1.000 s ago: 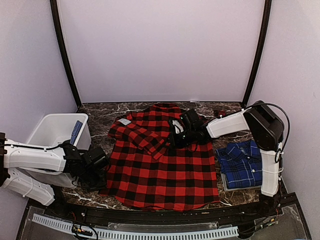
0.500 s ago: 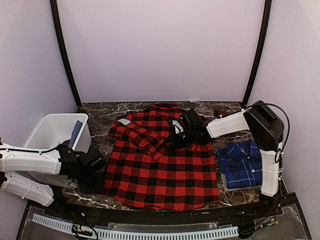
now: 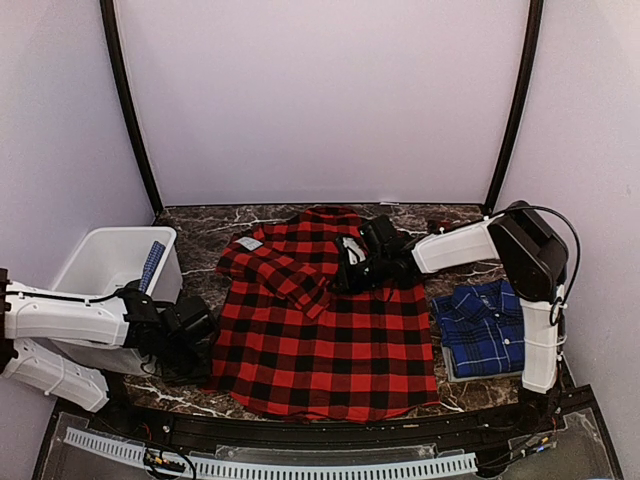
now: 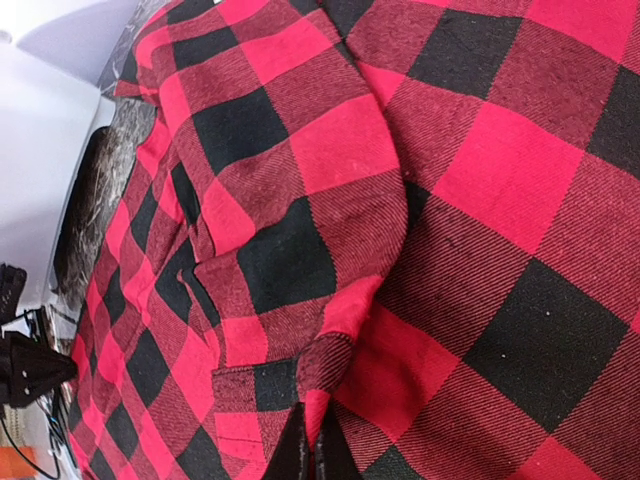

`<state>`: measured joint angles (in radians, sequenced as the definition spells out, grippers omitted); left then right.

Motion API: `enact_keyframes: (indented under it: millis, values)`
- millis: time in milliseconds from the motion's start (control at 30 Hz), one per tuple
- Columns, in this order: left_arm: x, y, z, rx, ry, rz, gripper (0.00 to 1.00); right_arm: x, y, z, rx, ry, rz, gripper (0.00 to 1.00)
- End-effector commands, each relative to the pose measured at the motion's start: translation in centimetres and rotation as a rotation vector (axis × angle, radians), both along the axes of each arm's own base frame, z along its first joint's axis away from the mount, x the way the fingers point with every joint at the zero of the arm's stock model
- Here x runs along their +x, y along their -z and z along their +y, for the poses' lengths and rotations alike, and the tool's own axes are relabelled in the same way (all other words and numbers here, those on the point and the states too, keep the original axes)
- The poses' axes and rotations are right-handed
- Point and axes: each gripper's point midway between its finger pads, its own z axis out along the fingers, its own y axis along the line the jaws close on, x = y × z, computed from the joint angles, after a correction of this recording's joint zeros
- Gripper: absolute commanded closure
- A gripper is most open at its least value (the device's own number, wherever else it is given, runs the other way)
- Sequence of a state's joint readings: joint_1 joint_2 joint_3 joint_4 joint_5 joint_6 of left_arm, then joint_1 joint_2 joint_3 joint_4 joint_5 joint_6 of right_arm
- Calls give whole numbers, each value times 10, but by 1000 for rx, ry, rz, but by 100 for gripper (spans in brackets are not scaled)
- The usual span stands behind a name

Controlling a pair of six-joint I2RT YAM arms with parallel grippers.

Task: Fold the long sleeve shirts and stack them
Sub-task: Fold the flattened shirt at the center of the board.

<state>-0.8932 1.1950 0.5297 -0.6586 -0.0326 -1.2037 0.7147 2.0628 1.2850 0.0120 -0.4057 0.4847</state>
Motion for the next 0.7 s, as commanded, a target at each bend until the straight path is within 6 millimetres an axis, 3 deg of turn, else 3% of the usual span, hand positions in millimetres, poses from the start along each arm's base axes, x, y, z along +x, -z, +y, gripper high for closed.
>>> enact_keyframes:
  millis: [0,100,233,467,667]
  values:
    - [-4,13,10,76,46,27,93,3,-9,8,6,-18,-34,100]
    - [6,2,7,89,71,-13,100,8,-16,8,-4,-11,-50,100]
    - [20,-19,-4,77,110,-66,100,21,-38,7,-7,7,-94,100]
    - [35,-50,-16,48,175,-141,100,64,-112,-6,9,69,-245,100]
    - [53,-94,-56,-76,312,-256,100,102,-150,-33,3,138,-321,100]
